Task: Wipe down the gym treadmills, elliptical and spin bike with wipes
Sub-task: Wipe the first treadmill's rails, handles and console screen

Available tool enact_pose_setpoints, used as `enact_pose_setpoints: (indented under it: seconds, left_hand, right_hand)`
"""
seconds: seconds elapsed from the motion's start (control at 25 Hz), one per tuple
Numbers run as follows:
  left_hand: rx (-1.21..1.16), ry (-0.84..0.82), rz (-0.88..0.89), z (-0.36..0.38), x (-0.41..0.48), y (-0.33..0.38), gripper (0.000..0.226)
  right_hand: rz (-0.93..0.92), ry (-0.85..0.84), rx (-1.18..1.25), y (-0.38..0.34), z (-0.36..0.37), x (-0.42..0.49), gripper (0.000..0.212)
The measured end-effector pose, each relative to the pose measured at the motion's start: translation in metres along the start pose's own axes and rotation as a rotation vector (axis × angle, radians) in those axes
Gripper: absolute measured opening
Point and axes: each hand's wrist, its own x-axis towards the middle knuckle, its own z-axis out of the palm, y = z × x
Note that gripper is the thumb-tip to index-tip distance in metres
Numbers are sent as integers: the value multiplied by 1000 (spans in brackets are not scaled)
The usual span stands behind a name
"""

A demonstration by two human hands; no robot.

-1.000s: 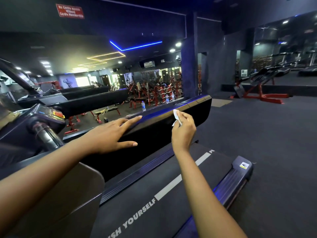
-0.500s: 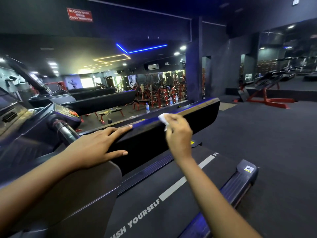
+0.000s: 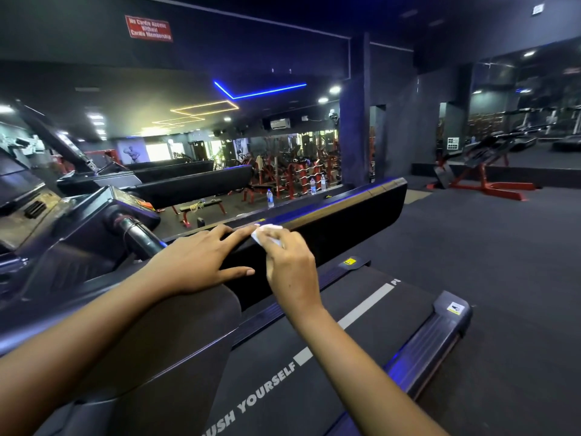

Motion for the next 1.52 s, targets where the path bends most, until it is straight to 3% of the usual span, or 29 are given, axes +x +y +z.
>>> enact_pose_setpoints:
  seconds: [0.08, 0.24, 0.36, 0.44, 0.68, 0.84, 1.0, 1.12, 1.28, 1.4, 1.52]
  left_hand:
    - [-28, -45, -12, -5, -1, -1, 115]
    - [-68, -129, -12, -14, -18, -8, 106]
    - [-91, -105, -17, -16, -37, -13, 94]
    - [-68, -73, -18, -16, -42, -12, 92]
    - [-33, -30, -10, -13, -44, -11, 95]
    - [-19, -9, -16, -12, -44, -10, 98]
    - [-46, -2, -14, -12, -44, -12, 97]
    - [-53, 2, -9, -11, -43, -13, 97]
    - [-53, -2, -14, -11, -42, -12, 97]
    - [-46, 6, -15, -12, -44, -11, 98]
    - [-46, 15, -13, -11, -45, -13, 99]
  right_hand:
    - [56, 57, 134, 10, -6, -5, 34]
    - [583, 236, 190, 78, -12, 2, 38]
    - [708, 269, 248, 75, 2, -2, 29]
    - [667, 300, 284, 49, 12, -12, 25]
    - [257, 229, 199, -10, 18, -54, 33]
    - [540, 382, 242, 59, -5, -35, 39]
    - [653, 283, 156, 97, 9, -43, 44]
    - [726, 278, 265, 73, 19, -58, 36]
    - [658, 380, 217, 21, 31, -80, 39]
    - [616, 345, 286, -21, 34, -96, 37]
    - [729, 404, 386, 0, 13, -89, 36]
